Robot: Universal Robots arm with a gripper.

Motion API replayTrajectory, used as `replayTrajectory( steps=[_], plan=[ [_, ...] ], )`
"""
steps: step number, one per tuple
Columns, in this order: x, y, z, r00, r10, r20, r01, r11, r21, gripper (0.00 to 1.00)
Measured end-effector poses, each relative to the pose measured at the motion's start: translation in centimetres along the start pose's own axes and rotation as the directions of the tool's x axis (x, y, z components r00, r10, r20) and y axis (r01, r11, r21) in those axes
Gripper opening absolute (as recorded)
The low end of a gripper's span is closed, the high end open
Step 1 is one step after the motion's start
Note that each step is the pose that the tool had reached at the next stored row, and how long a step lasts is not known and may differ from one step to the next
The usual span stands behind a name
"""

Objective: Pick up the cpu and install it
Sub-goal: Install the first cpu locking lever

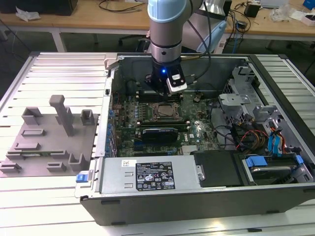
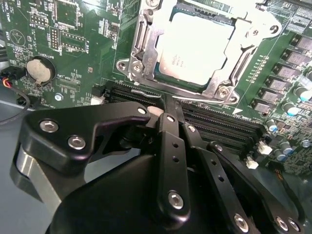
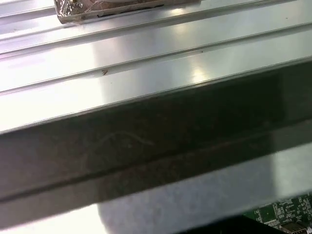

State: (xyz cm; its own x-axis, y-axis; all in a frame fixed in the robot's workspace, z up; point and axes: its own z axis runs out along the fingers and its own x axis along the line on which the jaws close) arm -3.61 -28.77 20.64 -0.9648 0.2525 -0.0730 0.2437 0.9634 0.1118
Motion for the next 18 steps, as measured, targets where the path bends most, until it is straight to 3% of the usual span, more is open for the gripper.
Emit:
replayTrajectory(
  steps=[3, 6, 10, 15, 18],
  plan=[
    [0.05, 0.14, 0.19, 1.0000, -0.002, 0.0089, 0.002, 0.9999, 0.0104, 0.11],
    [0.12, 0.28, 0.42, 0.9998, -0.004, 0.0190, 0.004, 0.9999, 0.0125, 0.11],
    [0.13, 0.28, 0.62, 0.9996, -0.007, 0.0273, 0.006, 0.9999, 0.0157, 0.11],
    [0.13, 0.28, 0.57, 0.9996, -0.007, 0.0287, 0.007, 0.9998, 0.0177, 0.11],
    [0.08, 0.36, -0.15, 0.9996, -0.007, 0.0287, 0.007, 0.9998, 0.0176, 0.11]
  ],
)
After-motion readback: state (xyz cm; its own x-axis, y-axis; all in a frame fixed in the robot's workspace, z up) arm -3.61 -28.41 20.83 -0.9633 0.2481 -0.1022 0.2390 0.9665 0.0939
